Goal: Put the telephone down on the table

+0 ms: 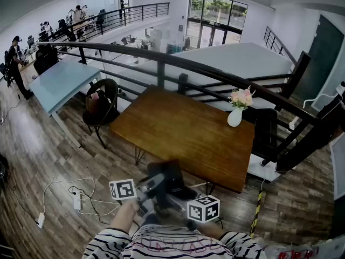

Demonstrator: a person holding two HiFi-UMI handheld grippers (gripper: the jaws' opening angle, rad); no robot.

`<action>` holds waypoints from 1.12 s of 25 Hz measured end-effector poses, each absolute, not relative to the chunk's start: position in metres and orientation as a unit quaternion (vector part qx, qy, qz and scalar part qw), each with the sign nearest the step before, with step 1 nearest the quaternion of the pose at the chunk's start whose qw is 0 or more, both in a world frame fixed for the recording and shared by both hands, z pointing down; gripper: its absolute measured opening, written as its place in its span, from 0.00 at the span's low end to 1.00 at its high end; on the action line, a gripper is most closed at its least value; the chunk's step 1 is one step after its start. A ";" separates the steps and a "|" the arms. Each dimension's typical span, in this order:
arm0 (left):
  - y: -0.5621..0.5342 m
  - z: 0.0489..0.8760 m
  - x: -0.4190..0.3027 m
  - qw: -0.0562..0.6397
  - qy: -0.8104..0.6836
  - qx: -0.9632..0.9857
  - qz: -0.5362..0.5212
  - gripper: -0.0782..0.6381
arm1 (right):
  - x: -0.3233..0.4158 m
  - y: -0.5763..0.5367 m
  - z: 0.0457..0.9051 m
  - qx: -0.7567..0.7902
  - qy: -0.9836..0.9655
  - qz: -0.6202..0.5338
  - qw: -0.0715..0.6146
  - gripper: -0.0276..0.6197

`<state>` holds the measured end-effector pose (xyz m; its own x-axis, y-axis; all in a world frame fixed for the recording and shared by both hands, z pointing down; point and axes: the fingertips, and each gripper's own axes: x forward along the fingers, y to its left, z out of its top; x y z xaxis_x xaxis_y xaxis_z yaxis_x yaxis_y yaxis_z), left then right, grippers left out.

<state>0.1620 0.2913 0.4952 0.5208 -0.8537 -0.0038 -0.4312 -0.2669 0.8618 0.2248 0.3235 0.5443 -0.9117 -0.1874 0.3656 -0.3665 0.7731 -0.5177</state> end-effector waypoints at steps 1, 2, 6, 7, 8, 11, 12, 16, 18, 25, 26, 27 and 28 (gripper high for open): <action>0.292 0.498 0.158 0.432 -0.426 0.757 -0.242 0.37 | 0.224 0.324 0.544 0.149 -0.930 0.302 0.148 0.59; 0.293 0.500 0.155 0.432 -0.427 0.757 -0.241 0.37 | 0.223 0.325 0.543 0.149 -0.930 0.303 0.148 0.59; 0.293 0.502 0.152 0.434 -0.429 0.755 -0.240 0.37 | 0.222 0.324 0.543 0.149 -0.930 0.304 0.147 0.59; 0.292 0.501 0.154 0.433 -0.425 0.757 -0.242 0.37 | 0.222 0.324 0.544 0.149 -0.929 0.305 0.146 0.59; 0.292 0.501 0.154 0.432 -0.423 0.759 -0.244 0.37 | 0.222 0.324 0.545 0.149 -0.929 0.306 0.146 0.59; 0.292 0.505 0.155 0.436 -0.424 0.756 -0.241 0.37 | 0.223 0.323 0.547 0.150 -0.927 0.310 0.147 0.59; 0.291 0.507 0.155 0.438 -0.427 0.754 -0.239 0.37 | 0.224 0.323 0.548 0.151 -0.926 0.312 0.148 0.59; 0.286 0.506 0.157 0.440 -0.420 0.757 -0.239 0.37 | 0.224 0.319 0.548 0.152 -0.923 0.319 0.150 0.59; 0.280 0.507 0.154 0.443 -0.417 0.757 -0.240 0.37 | 0.221 0.313 0.550 0.155 -0.922 0.321 0.150 0.59; 0.246 0.511 0.114 0.459 -0.401 0.755 -0.242 0.37 | 0.181 0.280 0.551 0.175 -0.920 0.318 0.149 0.59; 0.238 0.511 0.104 0.453 -0.399 0.762 -0.235 0.37 | 0.171 0.272 0.551 0.179 -0.919 0.318 0.148 0.59; 0.230 0.510 0.094 0.450 -0.396 0.766 -0.231 0.37 | 0.161 0.265 0.551 0.183 -0.918 0.319 0.147 0.59; 0.222 0.511 0.083 0.451 -0.394 0.768 -0.227 0.37 | 0.150 0.258 0.551 0.187 -0.917 0.320 0.145 0.59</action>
